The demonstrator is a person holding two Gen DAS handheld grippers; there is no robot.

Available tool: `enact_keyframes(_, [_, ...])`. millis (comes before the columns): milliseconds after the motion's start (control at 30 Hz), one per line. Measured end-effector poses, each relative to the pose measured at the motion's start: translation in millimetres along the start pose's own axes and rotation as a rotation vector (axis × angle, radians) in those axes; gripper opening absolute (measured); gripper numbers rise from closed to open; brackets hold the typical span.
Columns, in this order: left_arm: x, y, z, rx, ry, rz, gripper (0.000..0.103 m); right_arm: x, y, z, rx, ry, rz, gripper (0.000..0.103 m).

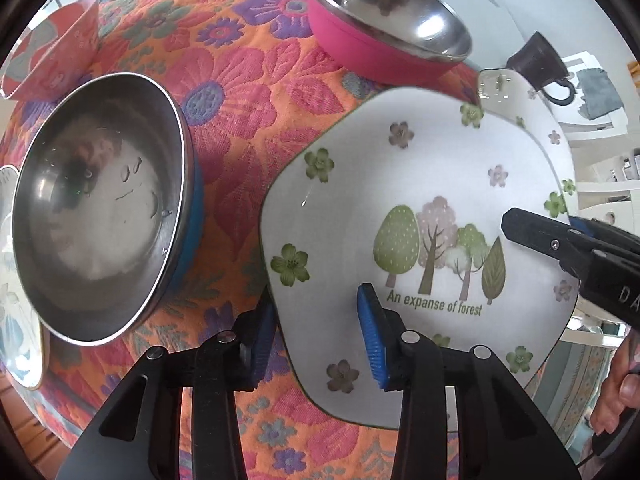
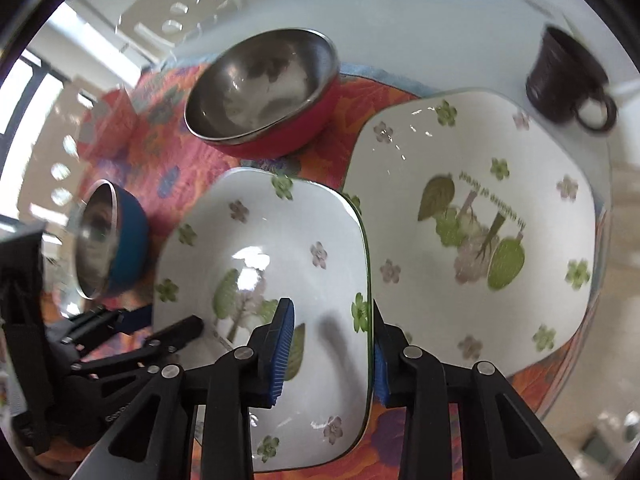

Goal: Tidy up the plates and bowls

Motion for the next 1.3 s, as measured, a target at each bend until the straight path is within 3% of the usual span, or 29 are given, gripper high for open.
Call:
enact_keyframes(300, [13.7,-9.4,-8.0,0.016,0.016,0.056,0.036,22.4,-2.5,-4.3,-0.054,0.021,0.024,0.033])
enact_keyframes(467, [38.7,-2.6,-1.1,0.015,0.041,0.078,0.036,43.3,9.6,-2.1,-0.096,0.056,0.013,0.033])
enact_keyframes(667, [65.0,16.4,7.5,0.011,0.066,0.090,0.034,85.3,24.1,30.7,-0.122,0.139,0.024,0.033])
enact_keyframes(800, [66.8,12.9,3.3,-0.007,0.049,0.123,0.034,90.0,16.5,43.7,-0.118,0.124,0.083,0.033])
enact_keyframes(867, [66.9,8.9,18.4,-0.043,0.092,0.115,0.040,88.1,14.6,46.8,-0.130,0.109,0.106,0.033])
enact_keyframes(1033, [60.8,2.2,23.8,-0.003,0.071,0.097,0.038,85.1,20.5,47.0,-0.106,0.085,0.084,0.035])
enact_keyframes(1300, [61.7,-6.8,6.2,-0.004,0.049,0.202,0.038,95.6,27.5,36.6,-0.142,0.069,0.112,0.035])
Point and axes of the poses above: each gripper's, at about its wrist camera, not at the fingertips, and z roughly the way its jaws point, y to its left, x to its underside, the point moved 8 cm from there along z, roughly the way its jaws point, and after that the axes turned 6 degrees about y, right-handed, at the moved point
